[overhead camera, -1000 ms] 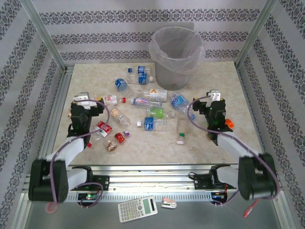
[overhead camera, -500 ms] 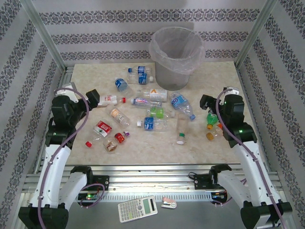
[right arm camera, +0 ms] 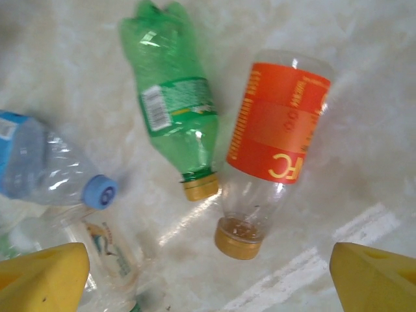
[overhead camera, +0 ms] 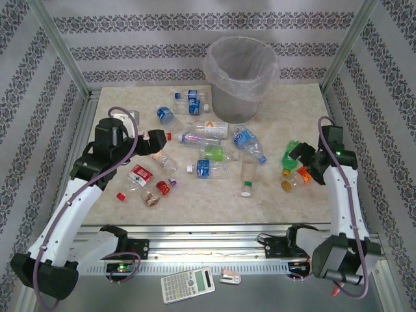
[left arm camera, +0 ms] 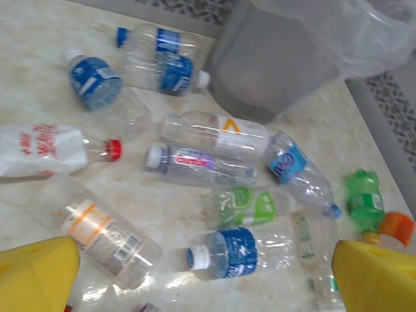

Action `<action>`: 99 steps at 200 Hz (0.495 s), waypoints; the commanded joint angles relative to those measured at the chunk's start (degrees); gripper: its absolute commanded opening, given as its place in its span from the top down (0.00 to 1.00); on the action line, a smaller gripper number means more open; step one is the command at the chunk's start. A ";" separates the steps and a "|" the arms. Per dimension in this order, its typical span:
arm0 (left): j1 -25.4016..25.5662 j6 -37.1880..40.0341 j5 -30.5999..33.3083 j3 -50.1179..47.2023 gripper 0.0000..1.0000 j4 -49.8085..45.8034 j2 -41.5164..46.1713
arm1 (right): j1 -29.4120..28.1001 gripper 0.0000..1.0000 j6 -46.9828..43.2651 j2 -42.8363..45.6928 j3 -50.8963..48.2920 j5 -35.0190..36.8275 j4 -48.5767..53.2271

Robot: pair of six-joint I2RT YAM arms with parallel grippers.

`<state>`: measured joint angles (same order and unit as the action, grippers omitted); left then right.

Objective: Throw the plastic bottles in the bin

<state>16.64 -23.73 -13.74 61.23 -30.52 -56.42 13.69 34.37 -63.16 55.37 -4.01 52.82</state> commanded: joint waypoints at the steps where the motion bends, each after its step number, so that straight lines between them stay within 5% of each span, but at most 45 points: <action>1: 4.58 3.01 2.50 2.57 0.00 -2.87 -1.42 | 3.21 0.09 0.22 -2.35 -3.18 -1.45 -1.04; 25: 8.27 3.43 3.87 2.41 0.00 -2.71 -2.24 | 7.80 0.19 0.46 -5.69 -6.02 -3.87 -4.99; 99: 10.73 3.01 4.79 2.75 0.00 -3.18 -2.37 | 13.03 0.25 1.56 -14.60 -7.77 -6.28 -14.36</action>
<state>26.61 -21.85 -10.28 62.43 -32.01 -59.20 26.37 34.85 -75.61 48.10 -8.49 42.57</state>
